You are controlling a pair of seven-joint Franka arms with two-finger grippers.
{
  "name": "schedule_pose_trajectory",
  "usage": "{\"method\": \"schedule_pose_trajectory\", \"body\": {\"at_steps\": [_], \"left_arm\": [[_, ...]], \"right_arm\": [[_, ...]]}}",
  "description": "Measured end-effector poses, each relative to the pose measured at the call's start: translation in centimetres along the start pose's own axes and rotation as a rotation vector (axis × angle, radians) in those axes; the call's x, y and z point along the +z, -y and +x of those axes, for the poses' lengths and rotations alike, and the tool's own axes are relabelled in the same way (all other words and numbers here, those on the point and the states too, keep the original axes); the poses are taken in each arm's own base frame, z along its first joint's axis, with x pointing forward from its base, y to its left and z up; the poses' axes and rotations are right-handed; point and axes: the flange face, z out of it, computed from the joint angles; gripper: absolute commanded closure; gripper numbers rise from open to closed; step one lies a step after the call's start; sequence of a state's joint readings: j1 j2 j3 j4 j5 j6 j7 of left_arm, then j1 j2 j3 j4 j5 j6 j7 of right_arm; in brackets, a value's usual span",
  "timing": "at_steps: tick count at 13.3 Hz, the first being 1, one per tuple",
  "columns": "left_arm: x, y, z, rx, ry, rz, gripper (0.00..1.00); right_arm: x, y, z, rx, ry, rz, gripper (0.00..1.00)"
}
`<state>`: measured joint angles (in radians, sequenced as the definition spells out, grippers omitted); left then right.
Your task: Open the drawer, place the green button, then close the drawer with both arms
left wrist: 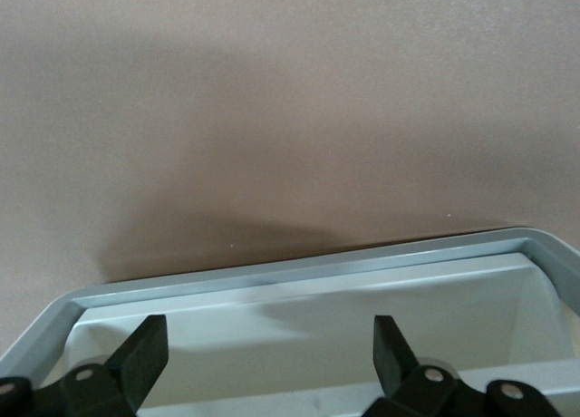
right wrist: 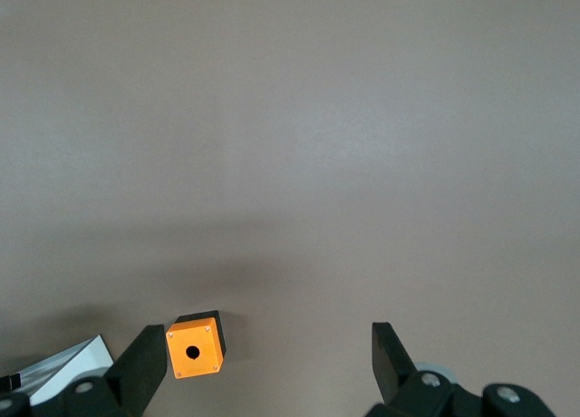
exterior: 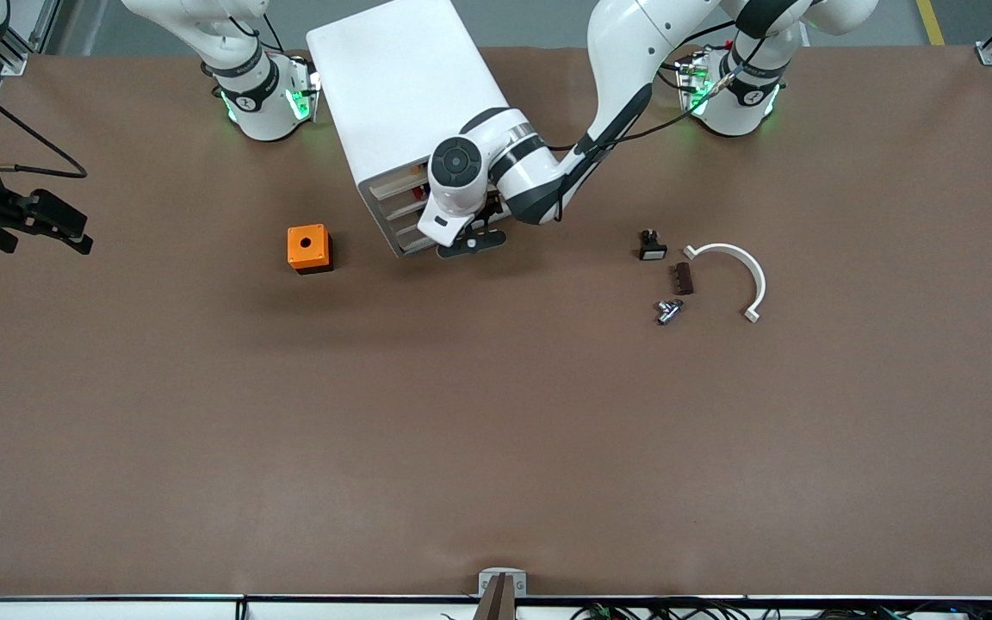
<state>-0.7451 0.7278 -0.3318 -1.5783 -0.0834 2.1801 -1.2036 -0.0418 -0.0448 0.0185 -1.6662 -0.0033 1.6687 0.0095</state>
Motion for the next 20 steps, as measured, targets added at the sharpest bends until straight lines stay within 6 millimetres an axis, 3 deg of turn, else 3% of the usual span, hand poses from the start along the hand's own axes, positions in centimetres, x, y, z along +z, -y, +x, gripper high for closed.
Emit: {"method": "schedule_pose_trajectory", "body": {"at_steps": [2, 4, 6, 8, 10, 13, 16, 18, 20], "left_arm": [[-0.8, -0.1, 0.7, -0.016, 0.004, -0.022, 0.0], [-4.0, 0.0, 3.6, -0.054, -0.017, -0.077, 0.0], [-9.3, 1.5, 8.1, -0.116, -0.053, -0.15, 0.0], [-15.7, 4.6, 12.3, -0.187, -0.091, -0.204, 0.0], [-21.4, 8.9, 15.4, -0.254, -0.106, -0.204, 0.0], [-29.4, 15.4, 17.9, -0.296, -0.143, -0.21, 0.0], [-37.2, 24.9, 20.3, -0.259, -0.187, -0.176, 0.0], [-40.8, 32.1, 22.8, -0.203, -0.246, -0.125, 0.0], [-43.5, 37.9, 24.9, -0.11, -0.3, -0.052, 0.0]], "right_arm": [[0.0, 0.0, 0.0, 0.0, 0.001, 0.0, 0.0], [0.0, 0.0, 0.0, 0.0, 0.001, 0.0, 0.0], [0.0, 0.0, 0.0, 0.0, 0.0, 0.0, 0.0], [-0.1, 0.0, -0.1, 0.001, -0.001, 0.0, 0.0], [-0.1, -0.1, -0.1, 0.001, -0.002, 0.0, 0.0], [-0.3, -0.2, 0.0, 0.003, -0.016, 0.0, 0.0], [-0.4, -0.3, 0.2, 0.006, -0.038, 0.0, 0.0], [-0.2, -0.4, 0.4, 0.008, -0.047, 0.001, 0.0], [-0.1, -0.4, 0.3, 0.008, -0.045, 0.0, 0.0]]}}
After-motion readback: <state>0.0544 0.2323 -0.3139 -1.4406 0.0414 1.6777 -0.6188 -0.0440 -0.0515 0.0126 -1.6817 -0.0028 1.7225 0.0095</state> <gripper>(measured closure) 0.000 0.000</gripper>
